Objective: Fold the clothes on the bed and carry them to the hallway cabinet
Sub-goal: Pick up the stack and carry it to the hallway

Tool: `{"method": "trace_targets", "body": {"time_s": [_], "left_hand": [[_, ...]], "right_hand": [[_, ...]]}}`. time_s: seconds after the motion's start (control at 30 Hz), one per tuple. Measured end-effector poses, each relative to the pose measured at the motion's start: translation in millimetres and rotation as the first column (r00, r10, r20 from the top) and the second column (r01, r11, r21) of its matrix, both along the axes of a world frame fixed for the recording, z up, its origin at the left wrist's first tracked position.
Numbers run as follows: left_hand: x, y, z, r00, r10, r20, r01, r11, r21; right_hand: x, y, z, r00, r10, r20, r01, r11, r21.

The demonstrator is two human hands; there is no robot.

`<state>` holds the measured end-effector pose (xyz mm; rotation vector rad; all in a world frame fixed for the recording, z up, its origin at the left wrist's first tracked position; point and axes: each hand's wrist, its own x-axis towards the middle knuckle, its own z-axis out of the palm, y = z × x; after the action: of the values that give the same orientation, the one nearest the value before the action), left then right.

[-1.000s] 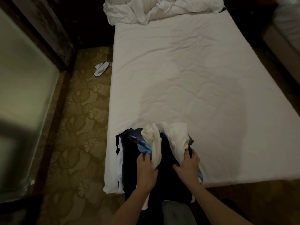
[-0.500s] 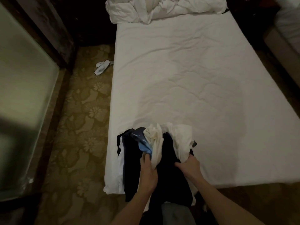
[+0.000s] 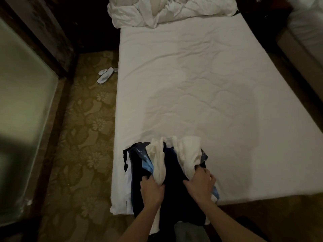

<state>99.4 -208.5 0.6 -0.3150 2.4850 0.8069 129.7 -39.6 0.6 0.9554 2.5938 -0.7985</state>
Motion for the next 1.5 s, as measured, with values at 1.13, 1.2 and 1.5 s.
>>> {"method": "trace_targets", "body": {"time_s": [1.13,1.2,1.5], "left_hand": [[-56.5,-134.4,202.0,0.884,0.403,0.236,-0.441,0.552,0.708],[-54.0,-152.9,216.0,0.868,0.437,0.237,-0.462,0.533,0.709],[-17.0,-236.3,264.2,0.743,0.621,0.25,-0.557,0.366,0.745]], "right_hand": [[-103.3,-11.5,203.6,0.961,-0.212,-0.18,-0.054,0.494,-0.868],[-110.5,-28.0,219.5,0.961,-0.19,-0.203,-0.088,0.484,-0.87],[-138.8,-123.8,266.5,0.973,-0.005,-0.232,-0.214,0.369,-0.905]]}}
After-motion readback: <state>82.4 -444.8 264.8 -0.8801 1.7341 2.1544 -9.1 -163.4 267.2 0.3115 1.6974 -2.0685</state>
